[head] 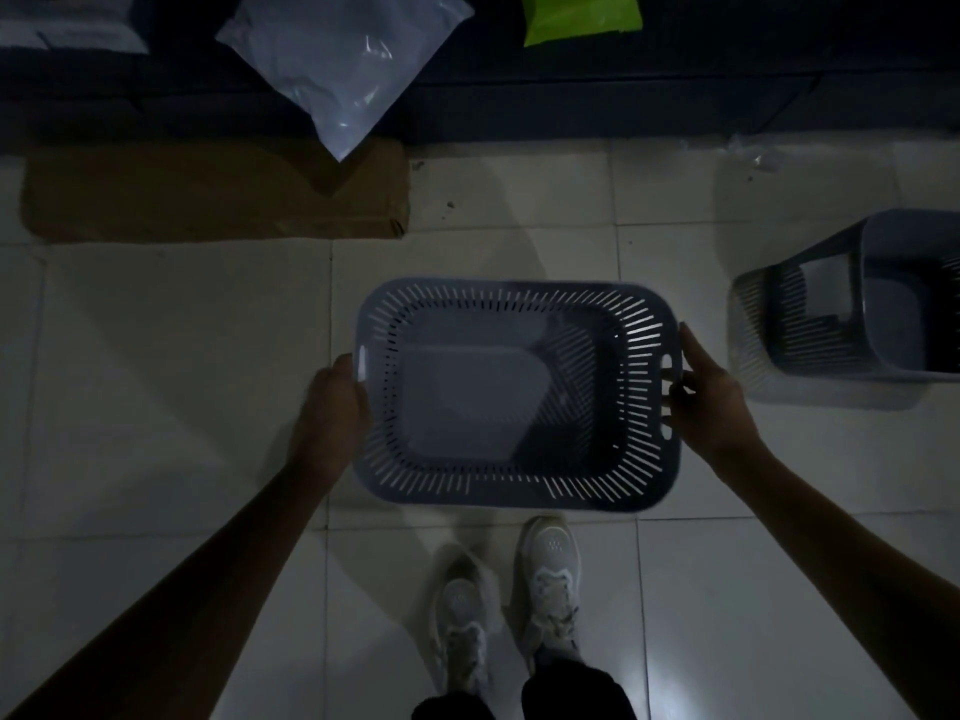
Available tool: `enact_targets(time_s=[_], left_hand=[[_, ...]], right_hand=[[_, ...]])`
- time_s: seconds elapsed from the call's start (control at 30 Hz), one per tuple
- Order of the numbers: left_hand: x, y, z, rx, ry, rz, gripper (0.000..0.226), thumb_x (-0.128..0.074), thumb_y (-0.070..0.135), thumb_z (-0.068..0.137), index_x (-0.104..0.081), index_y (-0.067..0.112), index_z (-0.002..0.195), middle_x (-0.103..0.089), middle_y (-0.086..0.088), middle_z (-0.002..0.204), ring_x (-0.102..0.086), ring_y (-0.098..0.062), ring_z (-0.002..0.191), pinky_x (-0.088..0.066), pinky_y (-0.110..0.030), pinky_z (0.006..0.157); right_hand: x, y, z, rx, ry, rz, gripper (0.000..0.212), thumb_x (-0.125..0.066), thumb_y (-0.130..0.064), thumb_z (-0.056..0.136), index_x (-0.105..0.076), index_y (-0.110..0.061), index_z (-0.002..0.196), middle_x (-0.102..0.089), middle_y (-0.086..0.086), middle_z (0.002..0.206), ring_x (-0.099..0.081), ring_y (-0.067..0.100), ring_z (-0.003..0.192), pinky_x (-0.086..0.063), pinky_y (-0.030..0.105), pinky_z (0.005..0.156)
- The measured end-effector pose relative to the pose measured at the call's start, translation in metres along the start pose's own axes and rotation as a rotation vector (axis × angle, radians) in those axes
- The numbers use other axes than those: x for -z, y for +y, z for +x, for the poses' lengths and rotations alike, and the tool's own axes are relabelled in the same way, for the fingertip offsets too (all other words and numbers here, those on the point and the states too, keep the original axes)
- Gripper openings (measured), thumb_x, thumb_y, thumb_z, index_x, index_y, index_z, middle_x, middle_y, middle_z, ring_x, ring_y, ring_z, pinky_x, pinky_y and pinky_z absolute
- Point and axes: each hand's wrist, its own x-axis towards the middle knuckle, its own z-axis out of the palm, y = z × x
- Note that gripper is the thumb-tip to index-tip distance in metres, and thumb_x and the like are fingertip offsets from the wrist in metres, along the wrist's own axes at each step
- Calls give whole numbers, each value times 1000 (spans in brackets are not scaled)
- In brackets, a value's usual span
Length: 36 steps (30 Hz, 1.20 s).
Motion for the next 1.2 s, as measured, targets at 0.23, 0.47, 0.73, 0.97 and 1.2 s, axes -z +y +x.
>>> enact_targets(time_s=[0.23, 0.47, 0.73, 0.97, 1.2], left_hand=[[-50, -26, 28, -15, 36, 82, 26, -39, 19, 101, -54, 3, 114, -62, -22, 106, -61, -37, 93, -47, -41, 73], [-58, -25, 22, -38, 90, 208, 50, -43, 19, 99, -29, 5, 145, -45, -23, 133, -61, -40, 100, -55, -48, 75], [-79, -41, 25, -259, 65, 551, 78, -43, 36, 97, -4, -3, 152, -6, -28, 159, -18, -42, 145, -27, -52, 115], [-81, -41, 29, -238, 15, 541, 73, -37, 31, 100, 5, 2, 153, 7, -24, 160, -6, -39, 148, -25, -48, 118], [-44, 25, 6, -331, 22, 453, 58, -39, 34, 98, -26, 6, 147, -31, -24, 151, -36, -38, 134, -43, -48, 104]], right_hand=[[-39, 34, 41, 46, -5, -79, 82, -57, -7, 95, -10, -32, 158, -66, 23, 118, -71, 32, 85, -60, 50, 78], [-59, 49, 32, 132, 155, -134, 80, -55, -16, 94, -8, -20, 158, -45, 24, 144, -59, 38, 116, -50, 41, 96], [-83, 65, 28, 249, 97, -652, 88, -35, -54, 96, 2, -1, 156, 3, 23, 164, 0, 40, 152, -20, 58, 120], [-88, 66, 34, 223, 77, -578, 91, -27, -63, 92, 4, -9, 158, 7, 19, 165, 4, 41, 151, -8, 55, 119], [-36, 35, 12, -31, 166, 180, 77, -49, -38, 100, 0, -26, 158, -24, 4, 164, -26, 26, 149, -26, 52, 119]])
